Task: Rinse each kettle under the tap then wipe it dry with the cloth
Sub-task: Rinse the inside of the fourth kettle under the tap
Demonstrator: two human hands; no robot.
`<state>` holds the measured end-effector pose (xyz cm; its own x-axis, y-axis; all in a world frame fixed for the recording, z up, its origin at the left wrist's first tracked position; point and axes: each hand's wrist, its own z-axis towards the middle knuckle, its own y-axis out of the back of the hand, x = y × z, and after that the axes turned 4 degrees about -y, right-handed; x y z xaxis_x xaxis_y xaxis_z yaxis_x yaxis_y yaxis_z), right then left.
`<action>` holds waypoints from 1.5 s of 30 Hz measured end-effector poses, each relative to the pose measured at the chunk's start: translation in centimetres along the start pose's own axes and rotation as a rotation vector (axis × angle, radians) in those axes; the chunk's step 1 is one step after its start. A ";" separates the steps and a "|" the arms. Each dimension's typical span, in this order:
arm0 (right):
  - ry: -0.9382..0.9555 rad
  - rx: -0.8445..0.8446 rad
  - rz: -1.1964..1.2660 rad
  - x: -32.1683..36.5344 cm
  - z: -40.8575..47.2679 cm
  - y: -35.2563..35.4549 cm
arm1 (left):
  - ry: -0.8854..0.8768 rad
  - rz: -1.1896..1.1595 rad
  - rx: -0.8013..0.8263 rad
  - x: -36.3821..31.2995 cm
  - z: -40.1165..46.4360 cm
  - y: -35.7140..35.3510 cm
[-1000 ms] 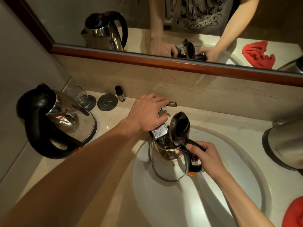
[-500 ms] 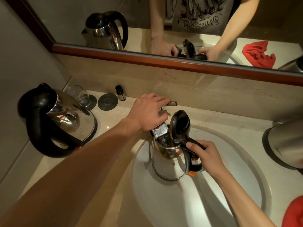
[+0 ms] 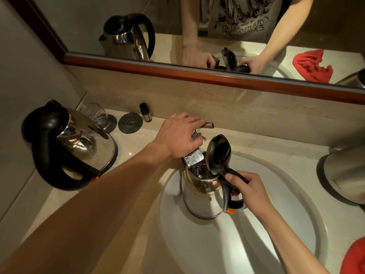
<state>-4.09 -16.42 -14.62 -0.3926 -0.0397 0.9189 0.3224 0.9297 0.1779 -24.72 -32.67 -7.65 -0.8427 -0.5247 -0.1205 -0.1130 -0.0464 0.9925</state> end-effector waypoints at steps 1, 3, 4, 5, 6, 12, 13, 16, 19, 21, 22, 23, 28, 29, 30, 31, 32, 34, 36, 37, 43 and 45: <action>-0.001 0.000 0.002 0.0 0.0 0.0 | 0.000 0.001 0.001 0.0 0.0 0.0; -0.006 -0.002 0.006 0.1 0.1 0.0 | 0.003 0.003 0.002 0.0 0.0 0.0; -0.008 -0.003 0.007 0.1 0.1 0.0 | 0.004 0.004 0.001 0.0 0.0 0.0; -0.009 -0.004 0.007 0.1 0.2 0.0 | 0.004 0.004 -0.001 0.0 0.0 0.0; -0.008 -0.003 0.006 0.0 0.2 0.0 | 0.005 0.002 -0.001 0.0 0.0 0.0; -0.001 0.002 -0.019 -0.3 0.2 0.1 | 0.005 -0.006 -0.003 0.0 0.0 -0.1; -0.001 0.004 -0.023 -0.3 0.2 0.1 | 0.004 -0.005 -0.002 0.0 0.0 -0.1; 0.000 0.001 -0.021 -0.3 0.2 0.2 | -0.001 -0.005 -0.004 0.0 0.0 -0.1; 0.003 0.000 -0.028 -0.3 0.3 0.2 | -0.001 -0.005 -0.005 0.0 0.0 -0.1; -0.004 0.002 -0.025 -0.4 0.3 0.2 | -0.001 -0.002 -0.004 0.0 0.0 -0.1; -0.007 0.001 -0.020 -0.5 0.3 0.3 | -0.001 -0.002 -0.004 0.0 0.0 -0.1; -0.009 -0.002 -0.015 -0.6 0.3 0.3 | 0.000 -0.003 -0.004 0.0 0.0 -0.1; -0.022 -0.002 -0.015 -1.0 0.3 0.4 | 0.000 0.001 -0.006 0.1 0.0 -0.1; -0.025 -0.002 -0.017 -1.0 0.3 0.4 | 0.000 0.001 -0.006 0.1 0.0 -0.1; -0.026 -0.002 -0.019 -1.0 0.3 0.5 | 0.001 0.001 -0.007 0.1 0.0 -0.1; -0.027 -0.003 -0.021 -1.0 0.3 0.5 | 0.001 0.002 -0.007 0.1 0.0 -0.1; -0.027 -0.004 -0.021 -1.0 0.3 0.4 | 0.002 0.003 -0.006 0.1 0.0 -0.1; -0.024 -0.008 -0.021 -0.9 0.3 0.3 | 0.005 0.002 -0.004 0.1 -0.1 -0.1; -0.021 -0.006 -0.025 -0.9 0.4 0.3 | 0.005 -0.001 -0.004 0.0 -0.1 0.0; -0.021 -0.006 -0.029 -0.9 0.4 0.3 | 0.005 -0.001 -0.004 0.0 -0.1 0.0; -0.020 0.004 -0.036 -0.8 0.5 0.4 | 0.003 -0.008 -0.003 0.0 -0.1 0.0; -0.026 0.001 -0.031 -0.6 0.4 0.4 | 0.005 -0.007 -0.003 0.0 -0.1 0.0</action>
<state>-4.09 -15.85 -15.26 -0.4244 -0.0590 0.9036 0.3086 0.9287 0.2055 -24.69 -32.72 -7.66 -0.8394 -0.5285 -0.1270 -0.1173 -0.0520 0.9917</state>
